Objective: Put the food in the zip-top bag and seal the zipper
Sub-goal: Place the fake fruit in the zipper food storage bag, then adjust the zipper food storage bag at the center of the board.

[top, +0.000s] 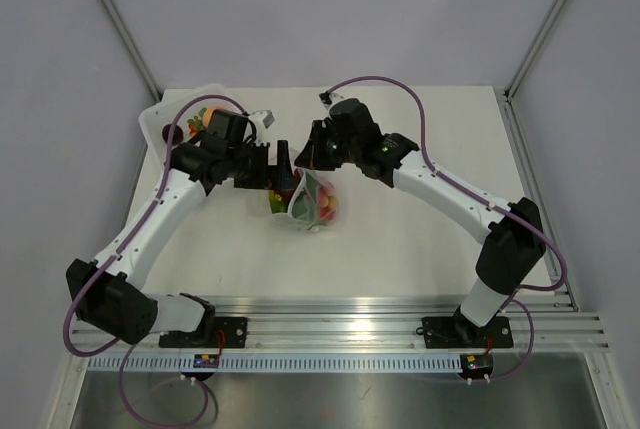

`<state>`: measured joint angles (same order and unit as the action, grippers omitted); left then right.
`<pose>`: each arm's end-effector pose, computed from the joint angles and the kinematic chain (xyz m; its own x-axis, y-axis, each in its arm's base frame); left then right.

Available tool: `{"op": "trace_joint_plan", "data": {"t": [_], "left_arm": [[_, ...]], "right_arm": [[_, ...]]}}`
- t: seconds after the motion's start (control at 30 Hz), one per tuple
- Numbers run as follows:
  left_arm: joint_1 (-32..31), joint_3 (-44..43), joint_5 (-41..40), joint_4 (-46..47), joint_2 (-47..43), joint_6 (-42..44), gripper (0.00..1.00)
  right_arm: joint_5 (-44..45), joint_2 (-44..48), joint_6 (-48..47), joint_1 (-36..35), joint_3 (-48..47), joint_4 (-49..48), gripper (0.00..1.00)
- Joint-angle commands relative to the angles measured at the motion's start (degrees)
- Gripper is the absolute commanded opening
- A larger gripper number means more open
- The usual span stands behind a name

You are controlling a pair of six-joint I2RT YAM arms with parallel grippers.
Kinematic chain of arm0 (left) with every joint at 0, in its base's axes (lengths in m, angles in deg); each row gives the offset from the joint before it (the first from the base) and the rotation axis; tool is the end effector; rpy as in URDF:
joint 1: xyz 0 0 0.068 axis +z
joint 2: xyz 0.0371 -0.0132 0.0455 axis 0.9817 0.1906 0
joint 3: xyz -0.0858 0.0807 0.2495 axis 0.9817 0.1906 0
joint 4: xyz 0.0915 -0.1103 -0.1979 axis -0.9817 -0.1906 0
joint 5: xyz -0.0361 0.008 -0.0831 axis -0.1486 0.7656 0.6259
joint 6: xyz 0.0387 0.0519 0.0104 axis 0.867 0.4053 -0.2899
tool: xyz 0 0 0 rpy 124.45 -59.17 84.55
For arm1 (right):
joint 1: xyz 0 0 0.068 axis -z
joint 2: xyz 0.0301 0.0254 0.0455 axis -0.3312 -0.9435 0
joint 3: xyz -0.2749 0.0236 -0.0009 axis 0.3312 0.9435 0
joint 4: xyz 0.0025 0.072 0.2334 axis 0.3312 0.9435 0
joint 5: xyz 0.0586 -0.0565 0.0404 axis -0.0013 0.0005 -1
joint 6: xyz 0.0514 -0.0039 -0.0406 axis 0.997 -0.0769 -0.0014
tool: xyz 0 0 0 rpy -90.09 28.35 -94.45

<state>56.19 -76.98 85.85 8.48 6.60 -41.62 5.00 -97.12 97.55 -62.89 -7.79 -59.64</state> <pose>0.2352 -0.1160 0.3301 -0.8438 0.0243 -0.5361 0.2953 0.8551 -0.4261 0.2791 0.2777 0.3410 -0.7529 0.0808 -0.6531 -0.4269 0.6954 0.5781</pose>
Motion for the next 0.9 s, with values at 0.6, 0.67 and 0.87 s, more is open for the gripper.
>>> {"op": "trace_joint_plan", "data": {"t": [0.6, 0.67, 0.87], "left_arm": [[9.4, 7.3, -5.0, -1.0, -7.2, 0.1, 0.87], [9.4, 9.2, -4.4, 0.6, -7.3, -1.2, 0.79], [7.7, 10.8, 1.9, 6.7, -6.3, -4.4, 0.22]], "right_arm": [[0.5, 4.2, -0.6, 0.8, 1.4, -1.5, 0.05], [0.2, 4.2, -0.5, 0.8, 1.5, -1.8, 0.05], [1.9, 4.5, -1.3, 1.0, 0.8, -0.7, 0.04]]}}
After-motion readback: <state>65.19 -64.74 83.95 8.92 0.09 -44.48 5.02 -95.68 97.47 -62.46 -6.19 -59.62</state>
